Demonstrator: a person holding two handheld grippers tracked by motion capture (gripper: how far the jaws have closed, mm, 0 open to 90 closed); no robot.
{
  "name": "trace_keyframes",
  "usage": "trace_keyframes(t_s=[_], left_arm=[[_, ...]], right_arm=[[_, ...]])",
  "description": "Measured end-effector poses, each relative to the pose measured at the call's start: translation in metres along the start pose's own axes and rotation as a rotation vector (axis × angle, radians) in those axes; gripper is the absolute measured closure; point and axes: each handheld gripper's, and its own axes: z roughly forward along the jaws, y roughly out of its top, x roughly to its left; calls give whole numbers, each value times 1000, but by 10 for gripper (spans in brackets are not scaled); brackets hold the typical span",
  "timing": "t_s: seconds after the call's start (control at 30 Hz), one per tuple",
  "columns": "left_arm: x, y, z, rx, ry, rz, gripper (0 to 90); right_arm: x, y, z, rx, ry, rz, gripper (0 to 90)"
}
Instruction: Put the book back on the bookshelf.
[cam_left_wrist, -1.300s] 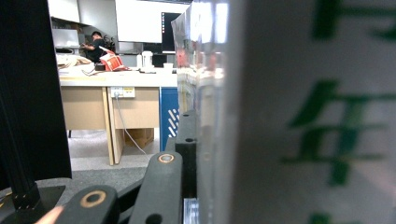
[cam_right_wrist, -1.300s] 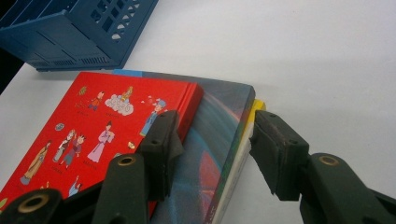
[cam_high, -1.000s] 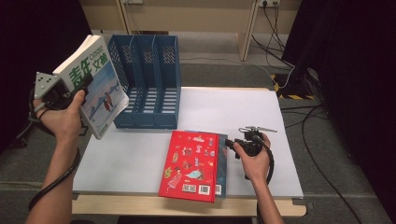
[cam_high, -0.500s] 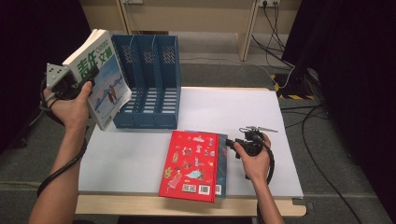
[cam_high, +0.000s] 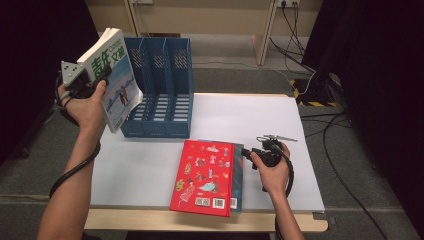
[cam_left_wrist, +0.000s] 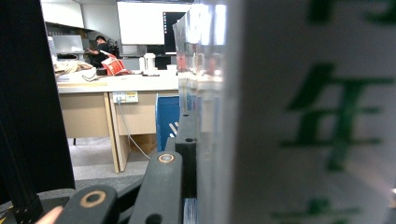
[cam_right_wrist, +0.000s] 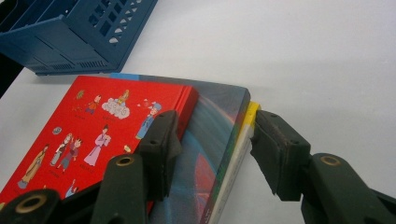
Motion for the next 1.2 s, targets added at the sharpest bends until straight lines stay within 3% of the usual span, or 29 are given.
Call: trace_keyframes(t_s=[1.2], left_arm=[[1,-9,57,-2,24,-5,735]], right_arm=[[1,-1,2,3,5,-4,507]])
